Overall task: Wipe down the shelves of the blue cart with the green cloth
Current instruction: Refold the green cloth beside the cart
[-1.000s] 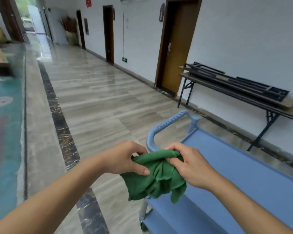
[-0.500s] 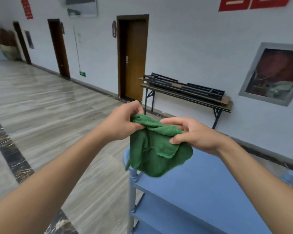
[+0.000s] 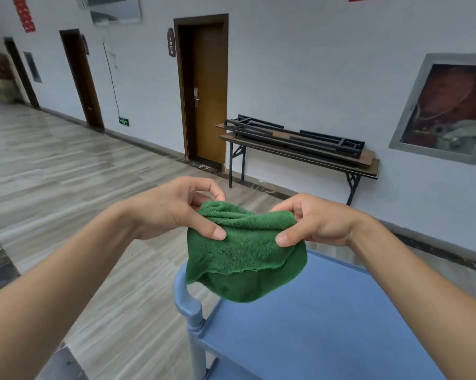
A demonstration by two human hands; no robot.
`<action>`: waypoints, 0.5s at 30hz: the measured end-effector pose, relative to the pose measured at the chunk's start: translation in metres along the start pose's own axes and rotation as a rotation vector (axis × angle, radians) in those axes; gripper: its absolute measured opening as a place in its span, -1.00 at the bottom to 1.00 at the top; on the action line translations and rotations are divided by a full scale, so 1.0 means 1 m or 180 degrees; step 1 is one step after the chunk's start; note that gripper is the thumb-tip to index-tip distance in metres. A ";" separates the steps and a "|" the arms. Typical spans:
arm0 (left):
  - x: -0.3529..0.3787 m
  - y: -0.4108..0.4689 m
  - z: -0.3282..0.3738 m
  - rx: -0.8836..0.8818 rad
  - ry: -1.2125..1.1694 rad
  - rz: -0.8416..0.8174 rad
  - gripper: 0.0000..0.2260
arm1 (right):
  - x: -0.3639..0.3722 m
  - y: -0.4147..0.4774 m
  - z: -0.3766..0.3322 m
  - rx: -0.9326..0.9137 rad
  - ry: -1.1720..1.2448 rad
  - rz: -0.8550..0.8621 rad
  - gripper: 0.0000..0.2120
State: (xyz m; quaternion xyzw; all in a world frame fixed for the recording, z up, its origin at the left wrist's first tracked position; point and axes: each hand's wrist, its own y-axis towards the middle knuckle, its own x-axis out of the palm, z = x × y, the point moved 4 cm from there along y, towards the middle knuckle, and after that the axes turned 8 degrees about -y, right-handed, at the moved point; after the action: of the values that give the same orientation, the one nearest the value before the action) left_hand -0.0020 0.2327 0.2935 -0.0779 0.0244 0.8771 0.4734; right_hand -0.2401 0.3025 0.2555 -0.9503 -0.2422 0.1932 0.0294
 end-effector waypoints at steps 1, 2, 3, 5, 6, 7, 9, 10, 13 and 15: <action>-0.004 0.014 0.000 0.0012 -0.0091 0.0039 -0.65 | -0.013 0.008 0.001 -0.0044 0.0030 0.0009 -0.39; -0.009 0.031 0.000 0.0013 -0.0185 0.0098 -0.65 | -0.028 0.018 0.003 -0.0075 0.0091 -0.0005 -0.29; -0.013 0.044 -0.001 0.0022 -0.0280 0.0162 -0.66 | -0.039 0.026 0.005 -0.0093 0.0152 -0.0031 -0.18; -0.026 0.070 -0.004 0.0096 -0.0463 0.0332 -0.68 | -0.063 0.045 0.009 -0.0113 0.0239 -0.0117 -0.04; -0.032 0.081 -0.007 0.0144 -0.0525 0.0413 -0.70 | -0.074 0.054 0.010 -0.0119 0.0284 -0.0152 -0.03; -0.040 0.093 -0.011 0.0182 -0.0566 0.0482 -0.71 | -0.087 0.066 0.013 -0.0103 0.0348 -0.0192 -0.04; -0.051 0.112 -0.020 0.0213 -0.0569 0.0542 -0.73 | -0.109 0.085 0.021 0.0010 0.0490 -0.0119 -0.08; -0.056 0.120 -0.025 0.0197 -0.0555 0.0550 -0.72 | -0.120 0.096 0.027 0.0117 0.0599 -0.0057 -0.11; -0.068 0.138 -0.041 0.0108 -0.0515 0.0479 -0.74 | -0.139 0.126 0.049 0.0452 0.0839 -0.0173 -0.22; -0.076 0.146 -0.050 0.0009 -0.0346 0.0506 -0.79 | -0.145 0.144 0.063 0.0583 0.0738 -0.0466 -0.34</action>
State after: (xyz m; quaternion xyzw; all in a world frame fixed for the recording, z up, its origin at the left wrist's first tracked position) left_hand -0.0770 0.0834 0.2518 -0.0274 0.0061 0.9147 0.4030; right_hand -0.3171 0.1048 0.2268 -0.9394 -0.2872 0.1009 0.1577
